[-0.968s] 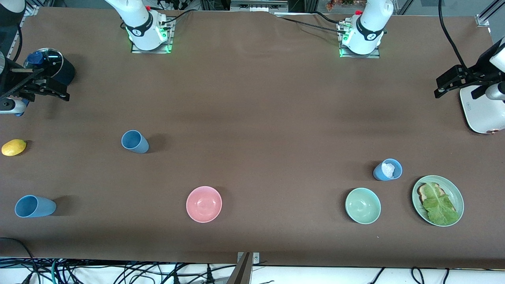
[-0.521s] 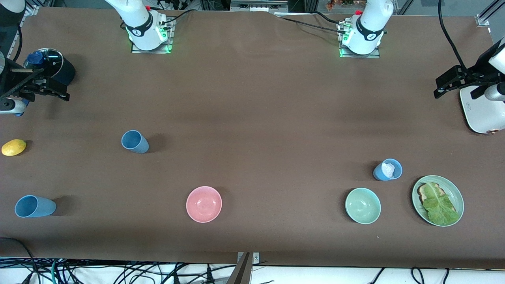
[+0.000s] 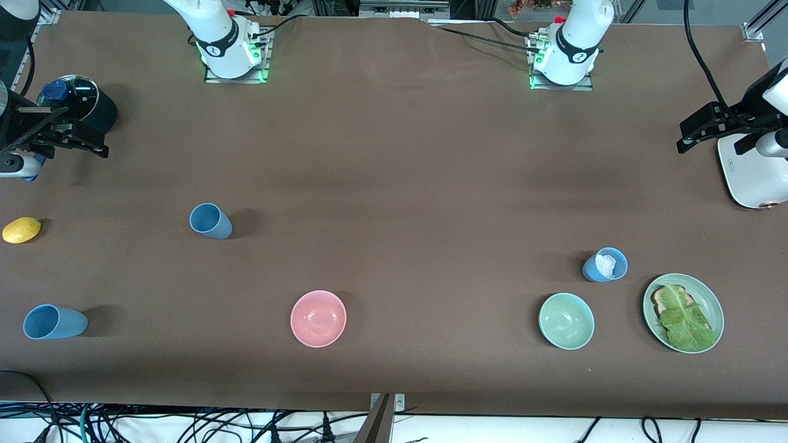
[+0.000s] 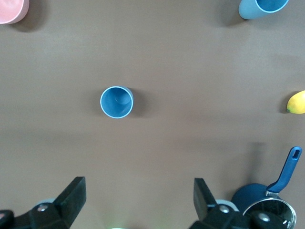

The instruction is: Stack blue cups with both arms

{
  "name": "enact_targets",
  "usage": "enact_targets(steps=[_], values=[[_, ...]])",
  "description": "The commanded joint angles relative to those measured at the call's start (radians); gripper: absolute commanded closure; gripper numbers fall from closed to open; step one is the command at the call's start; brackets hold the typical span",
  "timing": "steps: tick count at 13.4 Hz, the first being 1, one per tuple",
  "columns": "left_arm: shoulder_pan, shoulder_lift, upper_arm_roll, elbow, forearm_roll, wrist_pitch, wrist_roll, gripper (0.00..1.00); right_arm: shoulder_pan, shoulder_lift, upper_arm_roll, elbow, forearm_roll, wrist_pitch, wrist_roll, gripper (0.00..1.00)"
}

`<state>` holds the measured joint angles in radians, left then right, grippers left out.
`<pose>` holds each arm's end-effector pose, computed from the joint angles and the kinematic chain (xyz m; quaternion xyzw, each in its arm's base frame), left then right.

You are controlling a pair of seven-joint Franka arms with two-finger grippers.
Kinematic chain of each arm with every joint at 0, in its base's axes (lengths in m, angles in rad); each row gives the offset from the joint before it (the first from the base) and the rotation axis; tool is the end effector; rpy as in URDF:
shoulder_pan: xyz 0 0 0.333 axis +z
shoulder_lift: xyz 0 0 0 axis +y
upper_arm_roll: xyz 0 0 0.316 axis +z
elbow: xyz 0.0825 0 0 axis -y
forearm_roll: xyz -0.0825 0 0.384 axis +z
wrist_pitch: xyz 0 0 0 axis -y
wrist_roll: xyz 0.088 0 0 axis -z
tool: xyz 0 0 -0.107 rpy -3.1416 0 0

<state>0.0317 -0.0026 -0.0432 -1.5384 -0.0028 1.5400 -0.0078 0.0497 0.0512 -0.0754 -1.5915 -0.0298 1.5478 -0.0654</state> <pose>0.5510 -0.0067 0.6385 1.0000 -0.0019 0.0021 0.0014 0.5647 -0.0167 0.5843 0.9985 0.0201 -0.0481 0.0147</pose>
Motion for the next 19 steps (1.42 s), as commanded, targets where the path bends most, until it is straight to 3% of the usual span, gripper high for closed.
enact_targets(steps=[1,13,19], values=[[0.008,0.013,-0.001,0.034,-0.026,-0.023,0.022,0.00,-0.005,-0.001,0.006,0.011,-0.010,-0.012,0.006,0.00],[0.002,0.015,0.000,0.035,-0.020,-0.020,0.022,0.00,-0.005,-0.001,0.006,0.011,-0.010,-0.011,0.004,0.00],[0.014,0.128,0.000,0.030,0.050,0.121,0.038,0.00,-0.005,-0.001,0.006,0.011,-0.010,-0.012,0.004,0.00]])
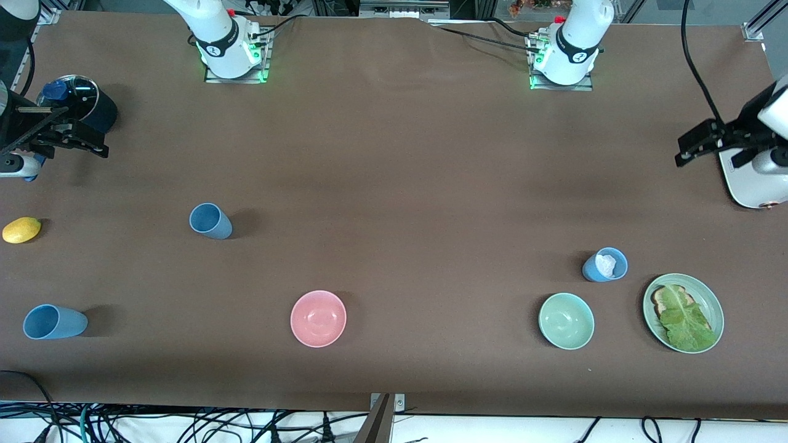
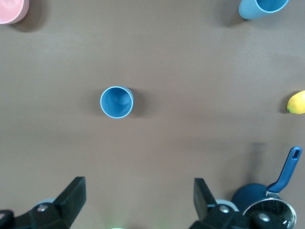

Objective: Stack blue cups with both arms
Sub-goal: 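Move the left gripper toward the small blue cup beside the green bowl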

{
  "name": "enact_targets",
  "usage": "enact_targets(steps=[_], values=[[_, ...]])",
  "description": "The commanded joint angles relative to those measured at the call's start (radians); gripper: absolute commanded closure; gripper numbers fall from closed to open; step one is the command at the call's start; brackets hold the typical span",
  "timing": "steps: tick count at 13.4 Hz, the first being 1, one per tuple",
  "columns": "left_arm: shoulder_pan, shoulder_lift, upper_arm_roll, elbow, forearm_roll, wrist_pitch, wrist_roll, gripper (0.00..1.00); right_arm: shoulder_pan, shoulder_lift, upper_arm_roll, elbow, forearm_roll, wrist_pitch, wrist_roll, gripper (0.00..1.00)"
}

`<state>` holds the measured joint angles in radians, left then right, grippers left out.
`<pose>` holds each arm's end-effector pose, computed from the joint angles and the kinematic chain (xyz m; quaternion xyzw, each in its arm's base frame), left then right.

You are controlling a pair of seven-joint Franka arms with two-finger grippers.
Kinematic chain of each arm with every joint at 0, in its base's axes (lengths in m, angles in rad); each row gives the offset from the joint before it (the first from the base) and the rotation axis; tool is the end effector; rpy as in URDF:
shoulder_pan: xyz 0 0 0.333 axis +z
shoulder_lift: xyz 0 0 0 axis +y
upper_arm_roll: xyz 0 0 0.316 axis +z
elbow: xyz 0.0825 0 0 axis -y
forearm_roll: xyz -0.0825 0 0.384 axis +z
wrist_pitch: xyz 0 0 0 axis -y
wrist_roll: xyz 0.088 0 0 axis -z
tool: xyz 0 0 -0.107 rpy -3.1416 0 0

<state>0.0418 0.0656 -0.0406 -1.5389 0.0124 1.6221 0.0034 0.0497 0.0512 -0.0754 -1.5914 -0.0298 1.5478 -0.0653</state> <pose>0.5795 0.0027 0.6070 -0.9999 0.0013 -0.0088 0.0049 0.5647 -0.0167 0.5844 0.9985 0.0201 -0.0480 0.0147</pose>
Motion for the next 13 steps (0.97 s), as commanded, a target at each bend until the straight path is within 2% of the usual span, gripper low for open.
enact_targets(steps=[1,7,13], values=[[0.006,0.083,-0.002,0.028,0.037,0.073,0.029,0.00,-0.005,-0.001,0.006,0.011,-0.010,-0.012,0.004,0.00],[0.007,0.181,-0.002,0.000,0.034,0.223,0.029,0.00,-0.005,-0.001,0.006,0.011,-0.010,-0.012,0.004,0.00],[0.026,0.203,-0.002,-0.133,0.034,0.384,0.041,0.00,-0.007,-0.001,0.006,0.011,-0.010,-0.012,0.004,0.00]])
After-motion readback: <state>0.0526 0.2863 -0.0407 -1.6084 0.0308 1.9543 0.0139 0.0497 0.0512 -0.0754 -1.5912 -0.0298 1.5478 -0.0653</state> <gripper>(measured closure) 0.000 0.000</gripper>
